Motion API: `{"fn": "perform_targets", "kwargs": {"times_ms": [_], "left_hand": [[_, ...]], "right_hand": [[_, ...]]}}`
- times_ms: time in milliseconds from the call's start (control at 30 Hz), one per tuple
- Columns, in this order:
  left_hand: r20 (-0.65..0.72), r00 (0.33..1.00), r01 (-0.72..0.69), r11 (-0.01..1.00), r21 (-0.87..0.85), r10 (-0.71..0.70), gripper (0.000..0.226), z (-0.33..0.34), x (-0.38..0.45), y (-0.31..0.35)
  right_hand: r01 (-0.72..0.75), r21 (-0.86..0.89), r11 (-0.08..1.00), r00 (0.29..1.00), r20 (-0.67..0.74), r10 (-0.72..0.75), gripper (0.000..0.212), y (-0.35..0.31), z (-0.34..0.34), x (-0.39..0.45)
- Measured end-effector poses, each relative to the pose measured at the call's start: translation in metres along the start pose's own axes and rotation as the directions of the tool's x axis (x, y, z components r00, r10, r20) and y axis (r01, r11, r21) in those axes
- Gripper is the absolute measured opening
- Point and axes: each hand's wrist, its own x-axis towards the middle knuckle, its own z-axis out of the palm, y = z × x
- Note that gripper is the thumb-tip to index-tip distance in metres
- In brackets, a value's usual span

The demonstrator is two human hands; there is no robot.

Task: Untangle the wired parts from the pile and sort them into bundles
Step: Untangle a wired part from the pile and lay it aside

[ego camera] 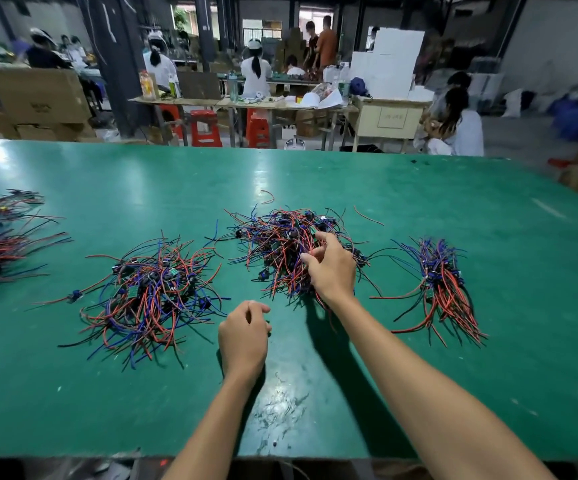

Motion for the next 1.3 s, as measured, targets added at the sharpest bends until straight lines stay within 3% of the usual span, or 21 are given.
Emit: {"fn": "perform_targets", "kwargs": {"times_ms": [167,300,400,467,567,667,800,867,1167,1233,1300], "left_hand": [[0.013,0.999,-0.033,0.999,0.033,0.033,0.033,0.001,0.0,0.0],[0.007,0.999,-0.051,0.997,0.052,0.051,0.033,0.0,-0.001,0.0],[0.024,0.998,-0.066,0.997,0.036,0.065,0.034,0.002,0.001,-0.002],[0.041,0.995,-0.088,0.996,-0.015,0.089,0.039,0.003,0.001,-0.001],[0.04,0.991,-0.125,0.99,-0.065,0.128,0.053,0.004,0.003,-0.001],[0.017,0.985,-0.168,0.981,-0.099,0.171,0.055,0.003,0.005,-0.003],[0.066,0.976,-0.187,0.952,-0.243,0.209,0.024,-0.002,0.001,-0.001],[0.092,0.976,-0.163,0.94,-0.299,0.199,0.018,-0.005,-0.001,0.0],[0.213,0.959,-0.077,0.894,-0.442,0.188,0.012,-0.017,-0.003,0.0],[0.202,0.962,-0.067,0.879,-0.473,0.182,0.014,-0.018,-0.003,0.001],[0.195,0.97,-0.028,0.867,-0.498,0.144,0.015,-0.021,-0.001,0.001]], "right_hand": [[-0.089,0.249,0.965,0.996,0.054,0.078,0.033,0.007,0.0,-0.011],[-0.423,0.521,0.741,0.899,0.346,0.269,0.029,0.014,-0.003,-0.02],[-0.542,0.566,0.622,0.809,0.551,0.203,0.023,0.022,-0.013,-0.028],[-0.571,0.566,0.594,0.759,0.64,0.12,0.021,0.028,-0.017,-0.037],[-0.583,0.563,0.586,0.693,0.721,-0.003,0.035,0.038,-0.017,-0.055],[-0.498,0.609,0.618,0.728,0.681,-0.084,0.043,0.044,-0.013,-0.071],[-0.309,0.665,0.68,0.798,0.57,-0.194,0.027,0.043,-0.008,-0.087],[-0.245,0.651,0.718,0.812,0.543,-0.216,0.025,0.041,-0.008,-0.092],[-0.191,0.603,0.774,0.816,0.536,-0.216,0.015,0.042,-0.007,-0.098],[-0.168,0.601,0.781,0.856,0.482,-0.186,0.02,0.043,-0.007,-0.097],[-0.062,0.512,0.857,0.93,0.342,-0.137,0.019,0.045,-0.007,-0.095]]}}
